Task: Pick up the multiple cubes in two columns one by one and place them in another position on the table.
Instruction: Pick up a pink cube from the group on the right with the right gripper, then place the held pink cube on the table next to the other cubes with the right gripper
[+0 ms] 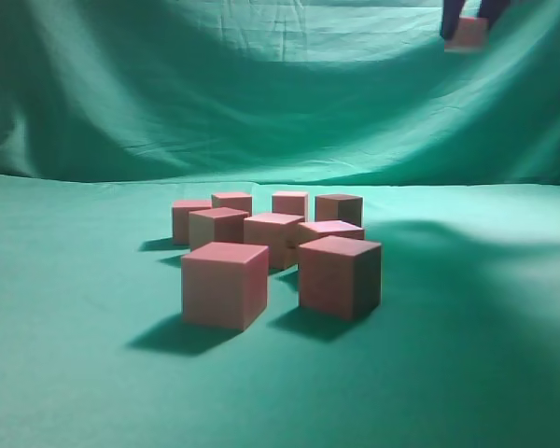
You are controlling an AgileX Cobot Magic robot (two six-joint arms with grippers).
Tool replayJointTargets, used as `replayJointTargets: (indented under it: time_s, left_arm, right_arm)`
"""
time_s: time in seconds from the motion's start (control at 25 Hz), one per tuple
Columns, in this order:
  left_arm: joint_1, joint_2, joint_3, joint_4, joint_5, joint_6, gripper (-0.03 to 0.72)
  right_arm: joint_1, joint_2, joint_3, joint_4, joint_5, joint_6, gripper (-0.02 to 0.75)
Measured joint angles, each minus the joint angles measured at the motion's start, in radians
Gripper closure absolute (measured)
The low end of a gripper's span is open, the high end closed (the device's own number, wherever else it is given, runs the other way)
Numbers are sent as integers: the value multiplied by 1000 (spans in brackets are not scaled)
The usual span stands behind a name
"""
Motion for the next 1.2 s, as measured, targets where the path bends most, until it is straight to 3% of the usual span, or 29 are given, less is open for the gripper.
replayJointTargets:
  time_s: [0.28, 0.68, 0.88, 1.04, 1.2]
  left_arm:
    - [0, 0, 0, 0, 0, 0, 688]
    - [0, 0, 0, 0, 0, 0, 688]
    - [0, 0, 0, 0, 0, 0, 688]
    - [0, 0, 0, 0, 0, 0, 688]
    - [0, 0, 0, 0, 0, 0, 688]
  right_arm:
    - [177, -168, 161, -13, 0, -21, 480]
    - [544, -311, 471, -26, -7, -77, 480]
    - [693, -311, 640, -24, -117, -121, 480]
    - [759, -311, 769, 7, -237, -131, 480]
    - [767, -311, 868, 76, -356, -135, 480]
